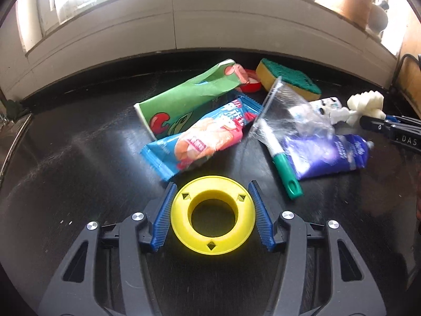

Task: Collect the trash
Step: 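Grasp the yellow tape roll with the left tool while the right tool grasps the white foam, then carry the tape roll in the left tool while the right tool carries the foam to the bin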

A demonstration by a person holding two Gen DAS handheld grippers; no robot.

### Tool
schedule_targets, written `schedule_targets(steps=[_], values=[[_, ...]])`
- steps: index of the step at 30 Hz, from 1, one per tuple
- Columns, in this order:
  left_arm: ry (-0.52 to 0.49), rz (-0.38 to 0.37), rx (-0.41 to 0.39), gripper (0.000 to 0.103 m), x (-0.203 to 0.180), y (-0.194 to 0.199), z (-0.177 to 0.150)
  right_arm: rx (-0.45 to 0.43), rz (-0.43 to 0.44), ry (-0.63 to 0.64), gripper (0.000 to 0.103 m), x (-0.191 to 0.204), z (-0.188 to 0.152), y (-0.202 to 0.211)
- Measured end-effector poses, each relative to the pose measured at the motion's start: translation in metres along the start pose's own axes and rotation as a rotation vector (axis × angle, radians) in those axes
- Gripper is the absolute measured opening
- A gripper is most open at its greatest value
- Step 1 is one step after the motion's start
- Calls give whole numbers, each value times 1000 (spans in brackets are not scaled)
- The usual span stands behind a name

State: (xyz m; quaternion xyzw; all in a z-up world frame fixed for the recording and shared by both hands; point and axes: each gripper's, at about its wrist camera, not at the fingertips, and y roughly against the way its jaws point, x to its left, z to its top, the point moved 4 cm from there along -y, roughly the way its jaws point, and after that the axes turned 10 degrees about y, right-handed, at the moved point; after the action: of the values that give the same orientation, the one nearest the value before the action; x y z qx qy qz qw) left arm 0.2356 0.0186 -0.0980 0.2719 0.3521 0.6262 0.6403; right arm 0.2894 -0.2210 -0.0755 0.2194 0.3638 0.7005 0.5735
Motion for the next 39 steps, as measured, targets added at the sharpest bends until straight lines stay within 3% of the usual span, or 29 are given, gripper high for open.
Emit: schedule_targets(steps=[14,21,25,30,35,39], values=[[-11,-30,-67,54,-5,93,-32,-80,28,-15,37,14,-37,109],[21,-9,-109,54,23,130,-49,-107,106,32,37,67,-39,128],[79,40,-137,54,72,165,-73,-125,202,86,37,128,-34,134],[173,133,-167,54,145,217,-121,-129,372,215,37,249,-30,132],[295,294,-161,54,228,261,-192,-91,540,346,37,376,-48,135],[408,369,-137,54,283,282,-252,-48,644,446,37,472,-76,137]])
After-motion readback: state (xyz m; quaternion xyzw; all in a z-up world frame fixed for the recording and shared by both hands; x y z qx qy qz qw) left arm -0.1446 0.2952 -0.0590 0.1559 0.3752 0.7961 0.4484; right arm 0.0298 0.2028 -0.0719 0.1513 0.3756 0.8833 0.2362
